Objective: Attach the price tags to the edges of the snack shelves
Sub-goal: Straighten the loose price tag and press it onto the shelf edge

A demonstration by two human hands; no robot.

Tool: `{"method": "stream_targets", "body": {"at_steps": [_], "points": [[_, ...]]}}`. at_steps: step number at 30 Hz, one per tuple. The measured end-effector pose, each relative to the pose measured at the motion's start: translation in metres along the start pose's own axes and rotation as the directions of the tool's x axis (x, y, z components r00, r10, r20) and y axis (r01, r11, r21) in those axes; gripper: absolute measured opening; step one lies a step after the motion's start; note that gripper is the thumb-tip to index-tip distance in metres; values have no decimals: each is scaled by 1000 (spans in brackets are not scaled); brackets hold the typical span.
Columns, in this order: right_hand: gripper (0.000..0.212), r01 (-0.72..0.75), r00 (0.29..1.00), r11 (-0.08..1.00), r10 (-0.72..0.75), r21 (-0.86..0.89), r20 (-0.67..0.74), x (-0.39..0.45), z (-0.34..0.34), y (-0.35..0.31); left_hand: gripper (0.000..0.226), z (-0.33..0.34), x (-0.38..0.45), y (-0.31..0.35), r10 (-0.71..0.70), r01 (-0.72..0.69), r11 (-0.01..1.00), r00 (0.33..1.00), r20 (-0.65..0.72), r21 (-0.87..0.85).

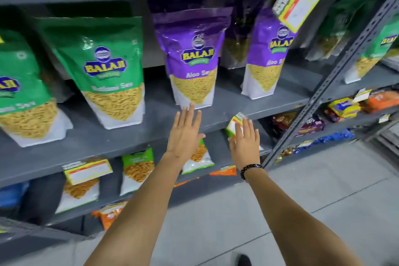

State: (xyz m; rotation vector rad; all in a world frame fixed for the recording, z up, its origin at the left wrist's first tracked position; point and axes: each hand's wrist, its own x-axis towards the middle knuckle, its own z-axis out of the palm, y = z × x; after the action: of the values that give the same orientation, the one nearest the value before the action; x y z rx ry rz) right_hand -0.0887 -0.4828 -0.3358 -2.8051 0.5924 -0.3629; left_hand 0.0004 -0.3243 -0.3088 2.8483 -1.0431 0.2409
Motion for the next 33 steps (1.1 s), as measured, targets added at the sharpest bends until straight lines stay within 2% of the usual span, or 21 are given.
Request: {"method": "stream_targets", "body": {"at_steps": [5,10,13,17,21,26,30,33], "points": [[37,4,998,1000,-4,-4,65,41,-7,74,63,16,56,69,-21,21,1000,1000,0,13],[28,41,988,999,-40,-1,147,71,0,103,49,29,88,96,-49,48,999,998,36,17],[25,70,981,994,-83,79,177,80,7,107,38,34,96,103,-84,85,996,993,81,-7],[18,46,986,976,-79,215,150,88,8,111,20,32,104,111,-130,135,989,989,66,-66],[15,131,976,956,-170,261,133,96,0,121,15,33,99,120,-178,187,972,981,74,-142],[9,217,937,939,-277,267,213,116,-15,134,11,42,79,131,-379,378,881,924,53,-283],[9,286,910,939,-329,193,252,123,-17,132,18,59,75,136,-440,439,872,897,48,-216],[13,325,910,938,-345,123,231,127,-17,130,22,65,80,139,-473,473,866,880,37,-166]]}}
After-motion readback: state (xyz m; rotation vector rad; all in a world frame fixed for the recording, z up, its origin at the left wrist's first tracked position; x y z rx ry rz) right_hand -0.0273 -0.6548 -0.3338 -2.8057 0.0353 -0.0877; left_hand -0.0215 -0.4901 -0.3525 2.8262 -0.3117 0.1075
